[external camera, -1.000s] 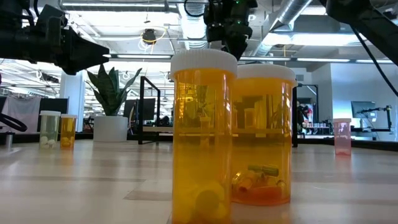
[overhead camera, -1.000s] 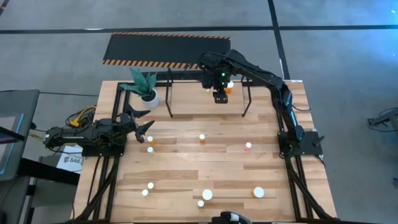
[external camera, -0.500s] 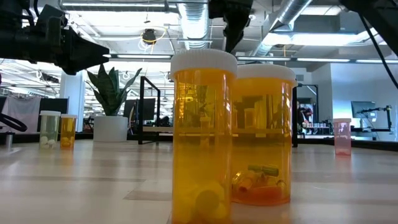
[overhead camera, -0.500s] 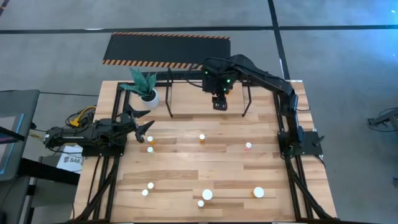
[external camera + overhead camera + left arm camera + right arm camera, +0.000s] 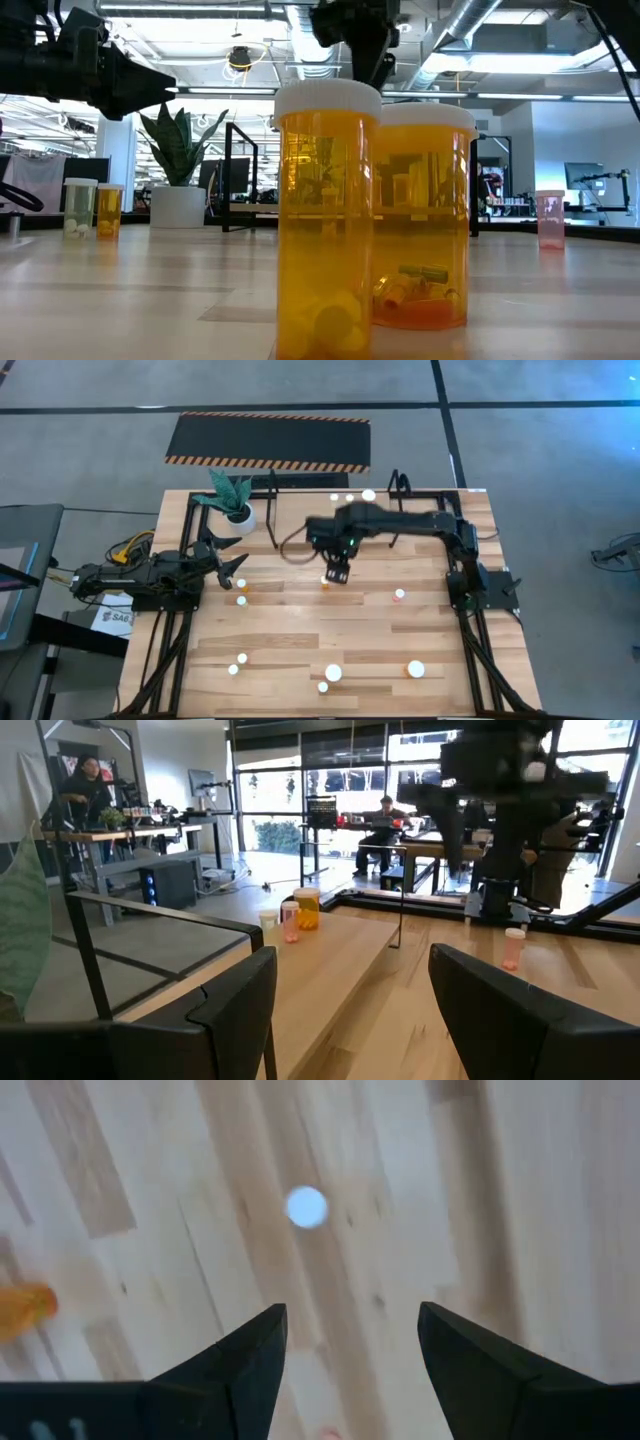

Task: Pick and place medicine bottles onto shelf by color
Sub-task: Put the top right small orange pill bottle on the shelf

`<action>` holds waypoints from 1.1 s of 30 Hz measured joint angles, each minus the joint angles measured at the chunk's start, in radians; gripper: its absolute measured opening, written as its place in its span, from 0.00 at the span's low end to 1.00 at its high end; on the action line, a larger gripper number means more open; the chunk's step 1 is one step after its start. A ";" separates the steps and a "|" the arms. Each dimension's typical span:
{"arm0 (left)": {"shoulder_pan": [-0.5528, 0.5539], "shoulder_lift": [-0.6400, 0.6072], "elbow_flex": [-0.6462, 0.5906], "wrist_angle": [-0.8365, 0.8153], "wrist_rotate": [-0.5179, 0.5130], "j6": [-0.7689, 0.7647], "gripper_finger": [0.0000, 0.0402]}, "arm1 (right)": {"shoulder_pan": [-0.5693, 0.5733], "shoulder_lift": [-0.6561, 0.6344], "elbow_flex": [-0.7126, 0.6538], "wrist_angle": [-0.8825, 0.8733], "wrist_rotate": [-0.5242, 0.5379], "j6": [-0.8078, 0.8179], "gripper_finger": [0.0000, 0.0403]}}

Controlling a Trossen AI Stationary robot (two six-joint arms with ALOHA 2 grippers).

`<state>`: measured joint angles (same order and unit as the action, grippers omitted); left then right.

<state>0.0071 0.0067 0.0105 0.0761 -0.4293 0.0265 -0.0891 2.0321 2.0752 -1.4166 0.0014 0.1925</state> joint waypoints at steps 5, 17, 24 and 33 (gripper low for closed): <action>0.000 0.000 0.000 0.000 0.000 0.000 0.62 | 0.081 0.000 -0.115 0.157 0.104 0.120 0.62; 0.000 0.000 0.000 0.000 0.000 0.000 0.62 | 0.086 0.001 -0.285 0.333 0.091 0.346 0.62; 0.000 0.000 0.000 0.000 0.000 0.000 0.62 | 0.055 0.000 -0.332 0.387 0.073 0.495 0.62; 0.000 0.000 0.000 0.000 0.000 0.000 0.62 | 0.057 0.001 -0.387 0.510 0.065 0.457 0.62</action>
<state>0.0071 0.0067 0.0107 0.0764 -0.4294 0.0265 -0.0323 2.0335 1.6886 -0.9066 0.0662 0.6498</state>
